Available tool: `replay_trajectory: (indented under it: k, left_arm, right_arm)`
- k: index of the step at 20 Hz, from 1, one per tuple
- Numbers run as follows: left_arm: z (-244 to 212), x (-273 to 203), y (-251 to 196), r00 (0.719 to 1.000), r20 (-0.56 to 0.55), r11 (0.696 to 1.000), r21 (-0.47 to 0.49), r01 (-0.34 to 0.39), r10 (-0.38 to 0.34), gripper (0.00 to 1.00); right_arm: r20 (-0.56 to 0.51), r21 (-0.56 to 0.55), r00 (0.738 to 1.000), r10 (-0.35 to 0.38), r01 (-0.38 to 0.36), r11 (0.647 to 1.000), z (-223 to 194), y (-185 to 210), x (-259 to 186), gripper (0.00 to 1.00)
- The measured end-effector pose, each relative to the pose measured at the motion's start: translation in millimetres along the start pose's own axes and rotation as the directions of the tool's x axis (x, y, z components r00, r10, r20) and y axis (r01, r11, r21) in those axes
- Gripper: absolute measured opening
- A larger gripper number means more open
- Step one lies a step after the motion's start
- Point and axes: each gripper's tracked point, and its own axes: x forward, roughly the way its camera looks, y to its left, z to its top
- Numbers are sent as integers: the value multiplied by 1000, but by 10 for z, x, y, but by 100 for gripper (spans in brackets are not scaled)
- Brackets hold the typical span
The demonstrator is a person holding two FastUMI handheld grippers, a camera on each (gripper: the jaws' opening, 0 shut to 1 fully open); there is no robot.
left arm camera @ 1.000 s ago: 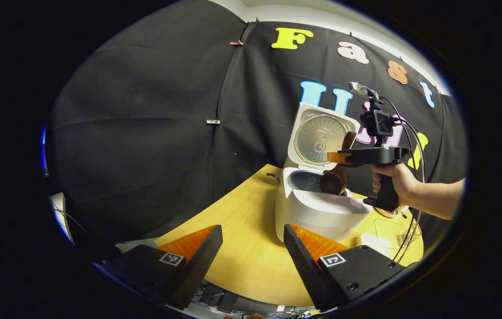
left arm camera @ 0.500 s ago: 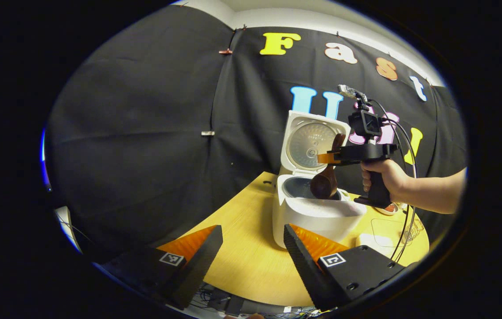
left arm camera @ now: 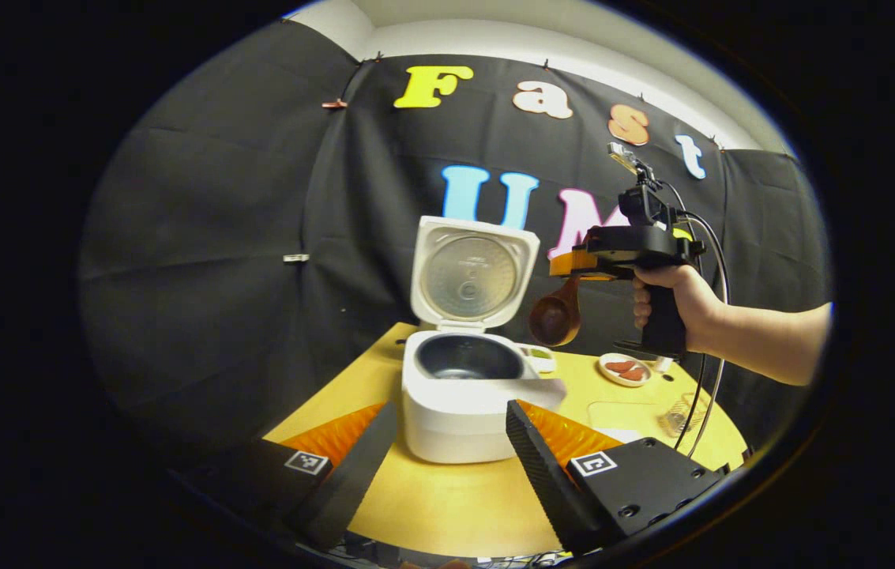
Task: Close the left gripper, press the button to open the rice cooker; take a wooden spoon from the chopstick holder with the right hand, scoop a spoonful of rice and pour it into the rice cooker, then put the wooden spoon back into the chopstick holder.
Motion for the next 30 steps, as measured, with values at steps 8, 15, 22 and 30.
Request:
replay_trajectory:
  k: [8,15,22,30]
  left_arm:
    - [182,184,-787,991,10,991,11,134,-134,95]
    - [12,280,-1123,997,-19,997,-8,79,-79,95]
    - [50,268,-1246,997,-1,994,-81,-75,75,95]
    - [159,241,-1147,967,10,966,-53,-252,253,95]
  right_arm:
    - [69,93,966,-249,242,966,427,-1722,-875,17]
    - [3,196,918,-397,388,900,132,-3111,-1460,17]
    - [-86,271,891,-445,451,851,-466,-3937,-1626,17]
    - [-239,329,873,-426,485,810,-1408,-4385,-1581,17]
